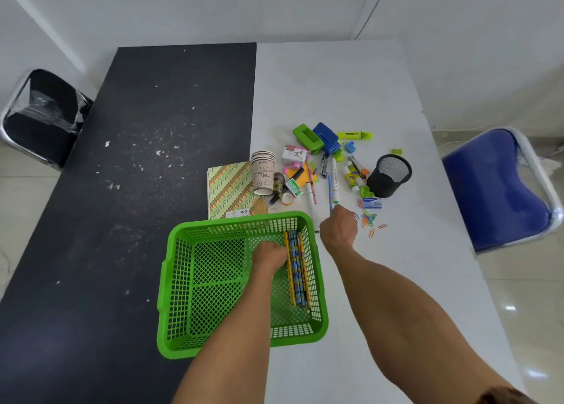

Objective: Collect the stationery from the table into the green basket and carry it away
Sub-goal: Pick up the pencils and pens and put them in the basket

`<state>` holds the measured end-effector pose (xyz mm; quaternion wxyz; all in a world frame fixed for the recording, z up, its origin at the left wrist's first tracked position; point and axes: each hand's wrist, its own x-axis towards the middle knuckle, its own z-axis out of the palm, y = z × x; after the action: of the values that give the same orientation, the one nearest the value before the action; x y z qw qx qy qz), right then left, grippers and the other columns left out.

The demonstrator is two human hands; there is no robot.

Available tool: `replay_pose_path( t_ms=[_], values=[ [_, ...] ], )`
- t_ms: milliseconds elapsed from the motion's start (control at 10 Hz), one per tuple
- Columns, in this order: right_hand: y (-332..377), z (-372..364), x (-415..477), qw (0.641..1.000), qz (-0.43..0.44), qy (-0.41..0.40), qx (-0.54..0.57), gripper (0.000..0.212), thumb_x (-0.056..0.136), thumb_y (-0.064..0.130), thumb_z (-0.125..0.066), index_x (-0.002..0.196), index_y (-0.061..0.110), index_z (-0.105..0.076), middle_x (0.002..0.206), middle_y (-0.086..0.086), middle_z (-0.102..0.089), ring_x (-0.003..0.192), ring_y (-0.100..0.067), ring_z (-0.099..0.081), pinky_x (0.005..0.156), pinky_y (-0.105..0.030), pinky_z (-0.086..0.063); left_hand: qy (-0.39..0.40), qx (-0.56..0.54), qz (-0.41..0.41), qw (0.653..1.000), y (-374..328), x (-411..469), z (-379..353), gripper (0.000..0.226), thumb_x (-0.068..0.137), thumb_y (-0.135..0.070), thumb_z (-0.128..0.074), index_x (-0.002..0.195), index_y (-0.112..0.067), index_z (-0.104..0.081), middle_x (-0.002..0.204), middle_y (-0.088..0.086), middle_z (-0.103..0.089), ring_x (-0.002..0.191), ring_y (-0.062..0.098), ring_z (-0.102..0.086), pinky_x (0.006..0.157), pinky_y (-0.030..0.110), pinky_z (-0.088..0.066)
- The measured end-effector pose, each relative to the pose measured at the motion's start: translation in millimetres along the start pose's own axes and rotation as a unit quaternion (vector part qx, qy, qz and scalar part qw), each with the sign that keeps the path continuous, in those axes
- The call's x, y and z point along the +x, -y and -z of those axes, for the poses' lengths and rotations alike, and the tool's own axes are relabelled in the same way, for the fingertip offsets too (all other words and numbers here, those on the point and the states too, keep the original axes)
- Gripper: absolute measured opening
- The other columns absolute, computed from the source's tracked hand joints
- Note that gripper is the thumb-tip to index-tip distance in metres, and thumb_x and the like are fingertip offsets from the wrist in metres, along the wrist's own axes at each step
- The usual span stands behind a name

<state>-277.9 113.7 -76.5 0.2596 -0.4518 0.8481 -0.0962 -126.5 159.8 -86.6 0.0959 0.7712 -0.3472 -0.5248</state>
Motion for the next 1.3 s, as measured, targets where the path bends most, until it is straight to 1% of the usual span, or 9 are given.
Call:
replay_pose_path(
  t_ms=[200,300,400,500,600,800,1000,1100,1300],
  values=[
    [23.0,20.2,-44.0,0.989,0.069,-0.097,0.085,0.029,0.087,0.007,-0.05,0.114,0.01,-0.061,0.102,-0.013,-0.067,0.09,-0.033,-0.063,0.071,-0.038,-0.052,-0.017,0.003,-0.045,0.999,6.6,-17.5,-2.2,0.03,0.089,-0.01,-0.047,0.059,-0.012,-0.048,0.068,0.009,-0.055,0.061,0.022,-0.047,0.059,0.028,-0.033],
    [27.2,15.6,-83.4,0.978,0.134,-0.13,0.091,0.026,0.089,0.011,-0.051,0.113,0.009,-0.061,0.097,-0.013,-0.067,0.084,-0.033,-0.064,0.067,-0.039,-0.051,-0.013,0.007,-0.061,0.998,10.4,-26.6,-3.8,0.031,0.093,-0.011,-0.043,0.066,-0.008,-0.057,0.074,0.013,-0.056,0.066,0.026,-0.052,0.062,0.032,-0.037],
    [21.5,-0.6,-121.1,0.975,0.161,-0.124,0.084,0.022,0.089,0.012,-0.051,0.109,0.008,-0.061,0.096,-0.012,-0.065,0.085,-0.033,-0.062,0.066,-0.038,-0.045,0.028,-0.025,-0.07,0.997,16.4,-26.8,-4.9,0.034,0.099,-0.019,-0.045,0.11,0.004,-0.066,0.11,0.019,-0.065,0.101,0.03,-0.064,0.082,0.032,-0.051],
    [10.9,-14.7,-145.0,0.987,0.12,-0.09,0.062,0.018,0.091,0.013,-0.049,0.105,0.006,-0.059,0.1,-0.013,-0.065,0.091,-0.033,-0.06,0.07,-0.036,-0.041,0.051,-0.035,-0.084,0.995,22.5,-37.1,0.3,0.035,0.099,-0.02,-0.048,0.123,0.003,-0.061,0.122,0.017,-0.063,0.098,0.023,-0.063,0.085,0.029,-0.053],
    [4.4,-24.1,-154.2,0.99,0.131,-0.053,0.011,0.021,0.092,0.007,-0.044,0.107,0.003,-0.058,0.102,-0.017,-0.063,0.092,-0.036,-0.06,0.071,-0.04,-0.042,0.052,-0.036,-0.082,0.995,29.9,-33.6,4.9,0.035,0.099,-0.016,-0.045,0.125,0.004,-0.059,0.126,0.019,-0.061,0.103,0.024,-0.062,0.084,0.027,-0.051],
    [-3.7,-36.7,-169.2,0.979,0.146,0.015,-0.141,0.02,0.094,0.003,-0.047,0.111,0.01,-0.054,0.109,-0.009,-0.065,0.097,-0.025,-0.065,0.077,-0.034,-0.049,0.07,-0.06,-0.055,0.994,30.1,-29.6,8.7,0.042,0.098,-0.021,-0.04,0.128,0.002,-0.057,0.129,0.019,-0.059,0.093,0.016,-0.053,0.09,0.034,-0.05],
    [0.6,-40.4,-168.7,0.976,0.126,0.03,-0.173,0.02,0.095,0.0,-0.048,0.105,0.007,-0.064,0.103,-0.009,-0.069,0.094,-0.023,-0.068,0.077,-0.031,-0.052,0.09,-0.067,-0.056,0.992,33.4,-18.2,5.9,0.035,0.089,-0.023,-0.044,0.093,0.005,-0.066,0.112,0.03,-0.063,0.083,0.027,-0.054,0.072,0.038,-0.042],
    [5.4,-38.2,-167.8,0.972,0.138,0.037,-0.188,0.022,0.095,0.0,-0.047,0.104,0.007,-0.065,0.103,-0.009,-0.068,0.095,-0.025,-0.067,0.077,-0.033,-0.052,0.093,-0.06,-0.043,0.993,30.4,-16.5,5.9,0.03,0.093,-0.021,-0.043,0.074,-0.007,-0.062,0.096,0.025,-0.061,0.084,0.027,-0.054,0.072,0.038,-0.042],
    [18.7,-20.7,-157.4,0.969,0.186,0.01,-0.161,0.022,0.093,-0.003,-0.048,0.11,0.004,-0.06,0.11,-0.013,-0.064,0.097,-0.028,-0.065,0.078,-0.035,-0.051,0.091,-0.142,-0.001,0.986,14.2,-34.1,11.0,0.026,0.095,-0.018,-0.044,0.074,-0.008,-0.055,0.08,0.014,-0.057,0.07,0.024,-0.054,0.069,0.036,-0.049]
  ],
)
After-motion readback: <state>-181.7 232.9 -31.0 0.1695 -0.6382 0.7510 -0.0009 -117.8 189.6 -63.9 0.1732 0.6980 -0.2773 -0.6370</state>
